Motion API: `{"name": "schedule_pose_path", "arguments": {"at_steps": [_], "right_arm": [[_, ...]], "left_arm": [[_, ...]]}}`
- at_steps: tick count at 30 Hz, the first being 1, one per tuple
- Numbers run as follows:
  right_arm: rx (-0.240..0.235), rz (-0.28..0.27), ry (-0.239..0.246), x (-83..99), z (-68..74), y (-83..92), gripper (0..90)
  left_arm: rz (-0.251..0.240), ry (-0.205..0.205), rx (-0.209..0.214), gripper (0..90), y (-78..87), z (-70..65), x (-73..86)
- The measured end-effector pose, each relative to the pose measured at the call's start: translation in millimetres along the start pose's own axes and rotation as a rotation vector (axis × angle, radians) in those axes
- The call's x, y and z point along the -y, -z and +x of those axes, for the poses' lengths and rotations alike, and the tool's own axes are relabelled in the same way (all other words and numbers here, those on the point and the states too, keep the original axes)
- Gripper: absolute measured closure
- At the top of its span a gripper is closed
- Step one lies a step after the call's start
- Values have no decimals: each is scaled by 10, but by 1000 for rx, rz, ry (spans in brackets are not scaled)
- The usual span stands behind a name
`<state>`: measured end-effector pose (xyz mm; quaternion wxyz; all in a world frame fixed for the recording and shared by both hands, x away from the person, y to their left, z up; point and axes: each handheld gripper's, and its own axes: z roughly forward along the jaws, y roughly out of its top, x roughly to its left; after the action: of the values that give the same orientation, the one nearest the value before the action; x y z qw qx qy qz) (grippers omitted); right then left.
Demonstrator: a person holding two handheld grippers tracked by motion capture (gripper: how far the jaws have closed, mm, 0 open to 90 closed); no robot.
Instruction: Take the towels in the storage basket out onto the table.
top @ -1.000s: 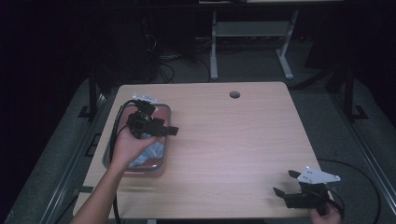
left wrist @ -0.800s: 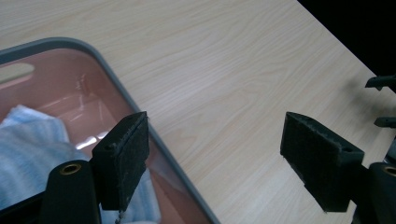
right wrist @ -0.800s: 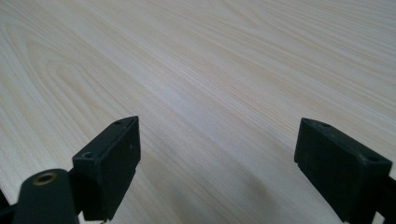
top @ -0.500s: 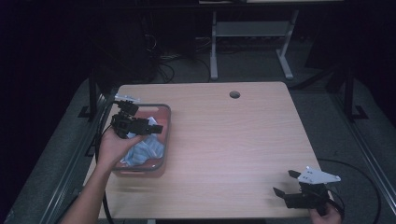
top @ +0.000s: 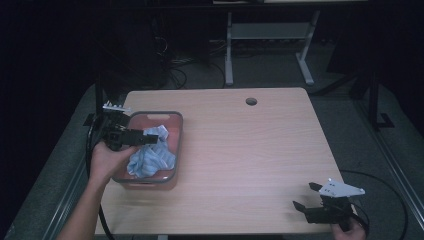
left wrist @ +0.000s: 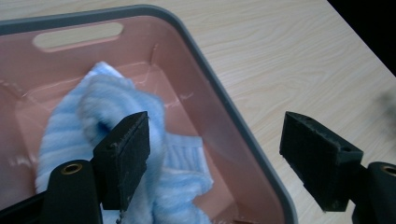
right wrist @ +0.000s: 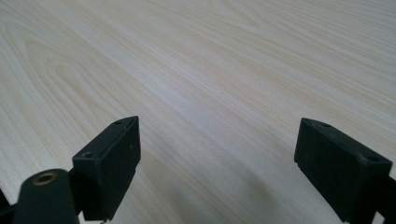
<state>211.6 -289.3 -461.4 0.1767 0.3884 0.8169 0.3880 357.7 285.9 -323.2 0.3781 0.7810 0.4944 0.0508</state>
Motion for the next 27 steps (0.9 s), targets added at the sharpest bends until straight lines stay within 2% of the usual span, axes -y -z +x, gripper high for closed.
{"name": "schedule_pose_path", "arguments": {"at_steps": [7, 14, 21, 27], "right_arm": [[1, -2, 7, -2, 2, 1, 139], [1, -3, 5, 1, -2, 13, 139], [-1, -7, 11, 0, 0, 11, 139], [-3, -7, 13, 0, 3, 9, 139]], "left_arm": [[3, 24, -15, 237, 6, 107, 54], [14, 66, -42, 237, -43, 228, 129], [42, 87, -55, 237, -149, 285, 169], [85, 101, -75, 239, -289, 303, 183]]}}
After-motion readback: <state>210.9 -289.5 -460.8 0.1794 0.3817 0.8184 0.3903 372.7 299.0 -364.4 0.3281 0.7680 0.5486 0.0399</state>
